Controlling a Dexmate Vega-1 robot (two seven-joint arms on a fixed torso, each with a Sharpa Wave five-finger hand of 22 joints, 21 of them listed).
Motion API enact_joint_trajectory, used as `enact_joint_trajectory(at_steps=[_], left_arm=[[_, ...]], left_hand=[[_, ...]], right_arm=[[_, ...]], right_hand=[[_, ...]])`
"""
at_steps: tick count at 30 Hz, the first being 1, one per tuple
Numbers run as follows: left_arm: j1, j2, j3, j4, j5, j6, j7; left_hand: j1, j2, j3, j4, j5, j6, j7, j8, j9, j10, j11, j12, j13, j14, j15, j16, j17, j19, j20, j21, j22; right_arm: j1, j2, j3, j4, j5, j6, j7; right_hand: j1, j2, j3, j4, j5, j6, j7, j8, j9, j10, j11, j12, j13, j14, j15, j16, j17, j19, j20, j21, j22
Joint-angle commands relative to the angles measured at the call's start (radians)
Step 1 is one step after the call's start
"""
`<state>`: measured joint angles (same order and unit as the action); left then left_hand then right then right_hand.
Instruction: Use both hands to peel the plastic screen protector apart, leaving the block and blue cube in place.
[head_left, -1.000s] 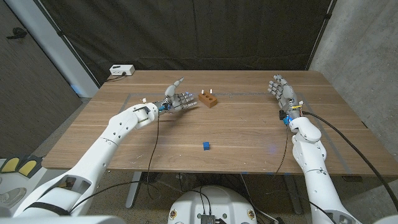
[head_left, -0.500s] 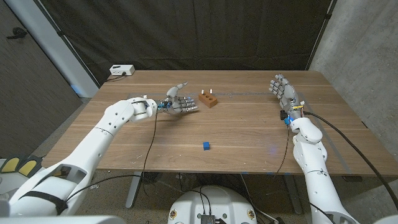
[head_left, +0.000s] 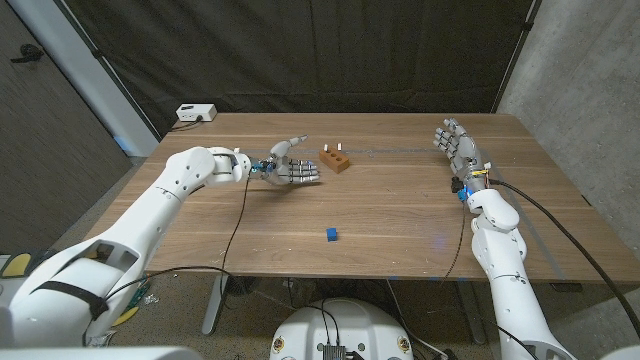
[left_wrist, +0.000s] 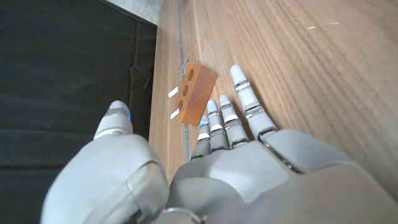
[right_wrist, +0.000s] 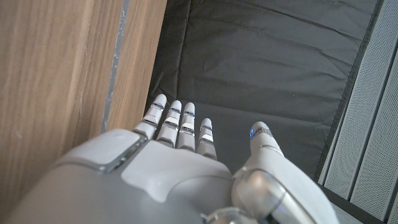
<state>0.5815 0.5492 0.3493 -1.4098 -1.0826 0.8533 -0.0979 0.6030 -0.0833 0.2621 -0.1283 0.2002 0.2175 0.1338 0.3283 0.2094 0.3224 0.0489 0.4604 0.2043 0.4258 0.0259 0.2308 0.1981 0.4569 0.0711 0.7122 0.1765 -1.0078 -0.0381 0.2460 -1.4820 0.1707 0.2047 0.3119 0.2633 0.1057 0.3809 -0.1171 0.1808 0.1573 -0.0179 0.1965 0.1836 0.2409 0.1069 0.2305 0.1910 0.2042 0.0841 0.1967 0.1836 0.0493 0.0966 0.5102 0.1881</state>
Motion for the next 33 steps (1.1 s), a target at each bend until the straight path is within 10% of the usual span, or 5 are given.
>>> enact_joint_trajectory(at_steps=[1,33], left_arm=[[-0.089,-0.001,0.056,0.087,0.078,0.052,-0.069],[-0.423,-0.140,0.290,0.521,0.411,0.046,-0.419]], left_hand=[[0.044,0.026,0.021,-0.007,0.000,0.080,0.011,0.015,-0.002,0.071,-0.020,0.029,-0.002,0.075,-0.024,0.011,0.003,0.064,-0.025,0.016,0.003],[0.117,0.036,0.044,-0.020,-0.010,0.196,0.010,0.020,-0.010,0.171,-0.037,0.046,-0.007,0.180,-0.048,0.005,0.000,0.127,-0.044,0.014,0.002]], right_arm=[[0.001,0.004,0.007,0.008,0.006,0.015,0.005],[-0.043,0.022,0.046,-0.035,0.014,0.038,0.010]], right_hand=[[-0.009,0.000,-0.001,0.007,0.001,0.008,0.003,0.001,0.003,0.011,-0.003,0.007,0.000,0.011,0.001,0.006,0.003,0.005,0.004,-0.001,0.005],[-0.019,-0.002,-0.001,0.010,0.000,0.011,0.003,0.001,0.003,0.015,-0.001,0.006,0.001,0.018,0.003,0.005,0.004,0.009,0.006,-0.004,0.005]])
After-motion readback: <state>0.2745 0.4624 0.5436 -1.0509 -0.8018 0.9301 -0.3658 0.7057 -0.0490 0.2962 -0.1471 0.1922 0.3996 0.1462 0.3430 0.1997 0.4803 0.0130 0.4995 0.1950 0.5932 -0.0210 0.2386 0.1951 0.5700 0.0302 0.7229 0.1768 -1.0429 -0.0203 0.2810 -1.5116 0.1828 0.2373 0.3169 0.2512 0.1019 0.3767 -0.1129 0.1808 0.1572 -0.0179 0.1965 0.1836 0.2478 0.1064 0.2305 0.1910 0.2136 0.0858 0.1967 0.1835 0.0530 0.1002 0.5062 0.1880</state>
